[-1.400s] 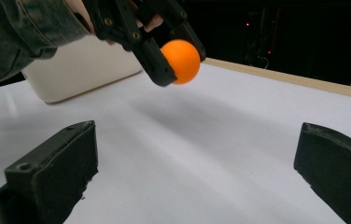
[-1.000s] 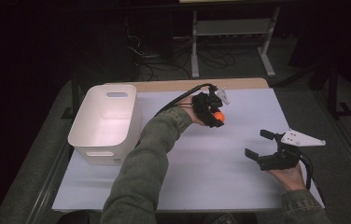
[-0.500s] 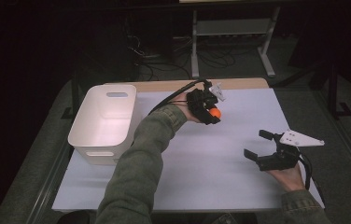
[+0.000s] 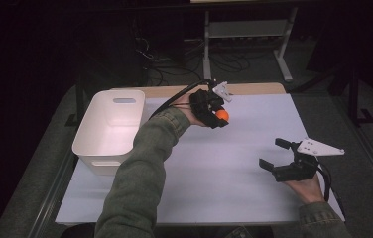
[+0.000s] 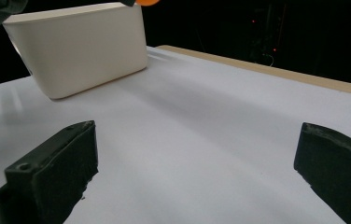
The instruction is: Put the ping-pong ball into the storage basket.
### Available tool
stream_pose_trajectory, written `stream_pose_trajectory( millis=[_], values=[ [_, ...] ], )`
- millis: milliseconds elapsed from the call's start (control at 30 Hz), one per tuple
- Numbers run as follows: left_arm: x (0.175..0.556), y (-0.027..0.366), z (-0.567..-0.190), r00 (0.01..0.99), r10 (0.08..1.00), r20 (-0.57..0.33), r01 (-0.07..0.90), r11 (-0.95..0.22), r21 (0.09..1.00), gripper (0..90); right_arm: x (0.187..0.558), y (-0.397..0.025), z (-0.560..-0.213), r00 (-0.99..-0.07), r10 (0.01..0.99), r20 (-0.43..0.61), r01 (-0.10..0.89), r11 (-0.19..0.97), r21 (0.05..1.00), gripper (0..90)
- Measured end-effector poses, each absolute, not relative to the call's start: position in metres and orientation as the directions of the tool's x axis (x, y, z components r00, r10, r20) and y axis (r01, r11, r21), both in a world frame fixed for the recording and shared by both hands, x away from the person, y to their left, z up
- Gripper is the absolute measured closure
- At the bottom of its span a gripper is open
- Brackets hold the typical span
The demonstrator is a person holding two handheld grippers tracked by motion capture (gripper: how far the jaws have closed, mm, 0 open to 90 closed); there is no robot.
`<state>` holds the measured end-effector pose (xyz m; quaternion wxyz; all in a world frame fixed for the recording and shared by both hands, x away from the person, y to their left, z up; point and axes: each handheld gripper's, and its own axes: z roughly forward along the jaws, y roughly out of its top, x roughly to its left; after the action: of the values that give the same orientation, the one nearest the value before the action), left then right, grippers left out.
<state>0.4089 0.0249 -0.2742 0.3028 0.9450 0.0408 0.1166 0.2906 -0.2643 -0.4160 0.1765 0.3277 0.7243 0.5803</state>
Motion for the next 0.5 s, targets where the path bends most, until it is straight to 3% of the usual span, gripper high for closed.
stream_pose_trajectory(
  millis=[500],
  values=[
    [0.402,0.049,-0.256,0.961,0.178,0.214,0.015,-0.8,0.6,50.0,0.29,-0.262,-0.415,-0.726,0.676,0.123,0.269,0.114,0.956,0.0]
  ],
)
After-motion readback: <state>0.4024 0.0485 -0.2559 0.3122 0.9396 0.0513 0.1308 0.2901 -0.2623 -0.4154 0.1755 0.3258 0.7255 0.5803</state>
